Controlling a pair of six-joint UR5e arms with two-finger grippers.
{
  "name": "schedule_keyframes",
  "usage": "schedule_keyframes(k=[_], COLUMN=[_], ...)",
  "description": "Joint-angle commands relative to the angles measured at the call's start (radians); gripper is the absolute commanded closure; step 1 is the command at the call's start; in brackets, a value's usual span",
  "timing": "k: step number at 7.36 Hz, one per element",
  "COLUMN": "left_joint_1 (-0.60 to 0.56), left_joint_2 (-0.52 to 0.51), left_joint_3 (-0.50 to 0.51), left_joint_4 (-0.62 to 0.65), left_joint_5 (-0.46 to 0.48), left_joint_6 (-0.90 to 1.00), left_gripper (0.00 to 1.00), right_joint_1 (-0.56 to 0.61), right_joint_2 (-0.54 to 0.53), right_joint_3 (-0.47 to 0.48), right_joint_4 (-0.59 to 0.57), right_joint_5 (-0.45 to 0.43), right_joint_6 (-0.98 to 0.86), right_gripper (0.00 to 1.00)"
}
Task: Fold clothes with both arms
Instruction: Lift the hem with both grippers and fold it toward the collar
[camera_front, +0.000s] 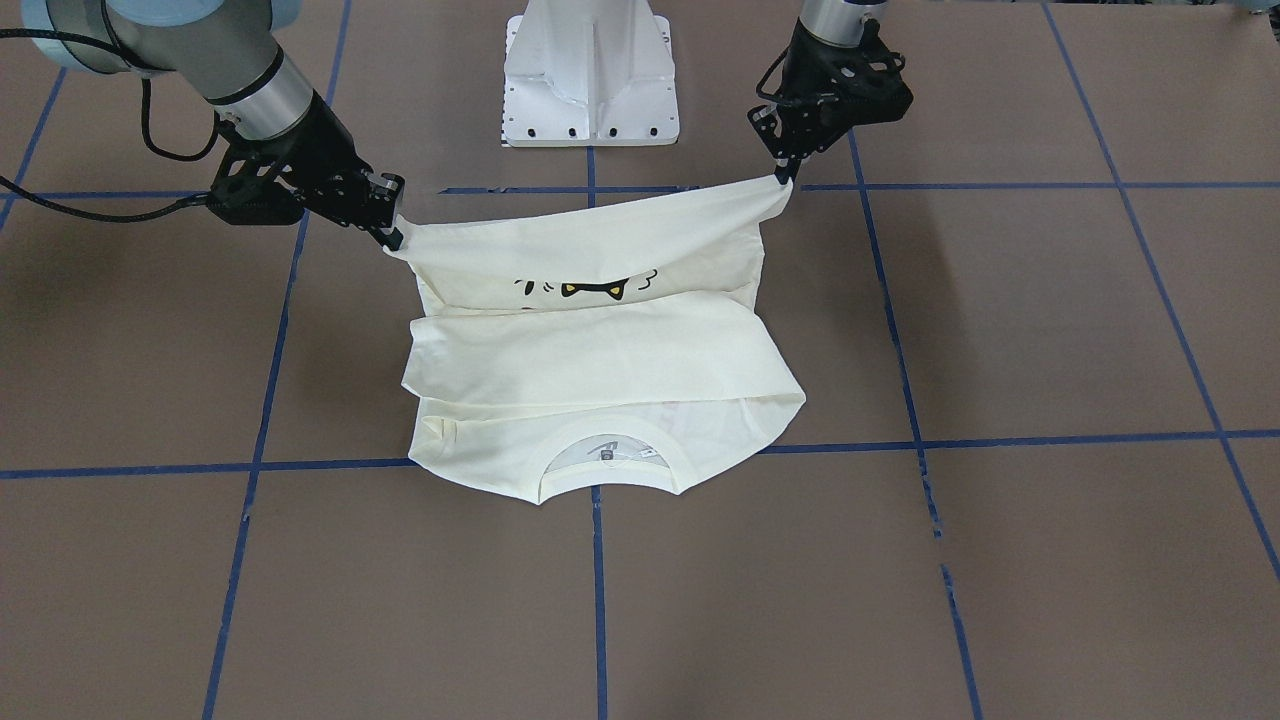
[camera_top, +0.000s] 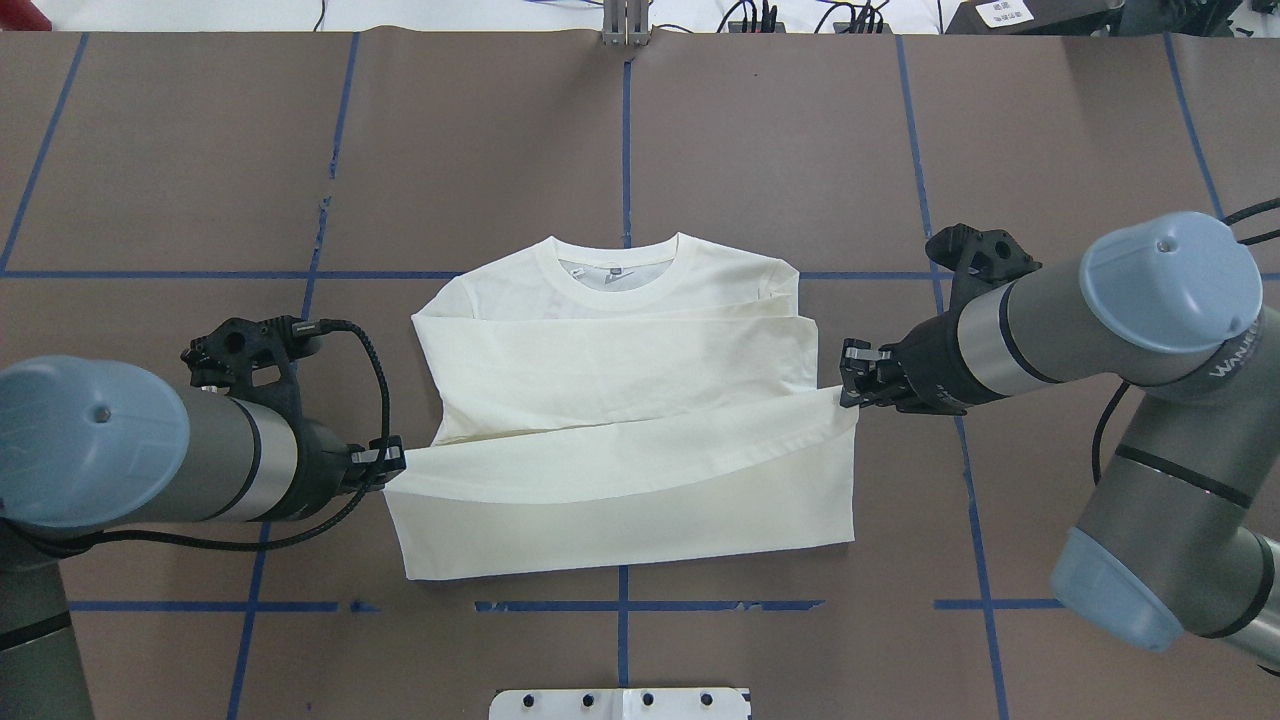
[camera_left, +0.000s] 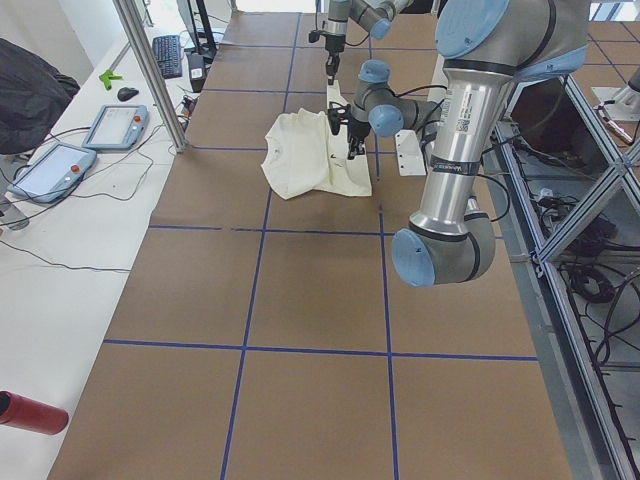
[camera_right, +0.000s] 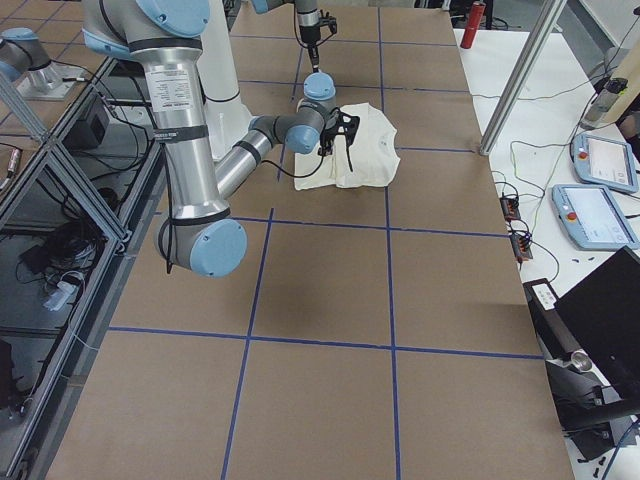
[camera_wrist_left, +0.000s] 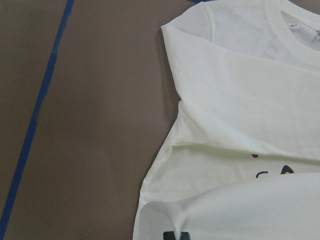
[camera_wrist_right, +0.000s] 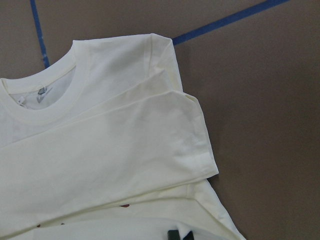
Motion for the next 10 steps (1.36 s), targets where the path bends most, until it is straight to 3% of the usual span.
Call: schedule_keyframes(k=[1, 5, 8, 10], left_joint_1=[-0.097, -0.203, -0.229, -0.229], left_joint_2=[-0.021, -0.149, -0.15, -0.172], left_joint_3=[0.073, 0.3, 0.473, 0.571], left_joint_4=[-0.013, -0.098, -0.277, -0.372], left_joint_5=[-0.016, -0.048, -0.045, -0.045], left_joint_6=[0.08, 0.148, 0.162, 0.155], left_gripper=[1.0, 1.0, 1.0, 1.0], right_joint_1=[0.044, 0.118, 0.123, 0.126], right_joint_2=[0.057, 0.185, 0.277, 0.295], right_joint_3=[-0.068, -0.238, -0.381, -0.427], right_joint_4=[0.0, 0.0, 0.001, 0.009], right_joint_5=[0.002, 0.003, 0.003, 0.003], right_joint_6=[0.0, 0.0, -0.003, -0.003], right_gripper=[1.0, 1.0, 1.0, 1.0])
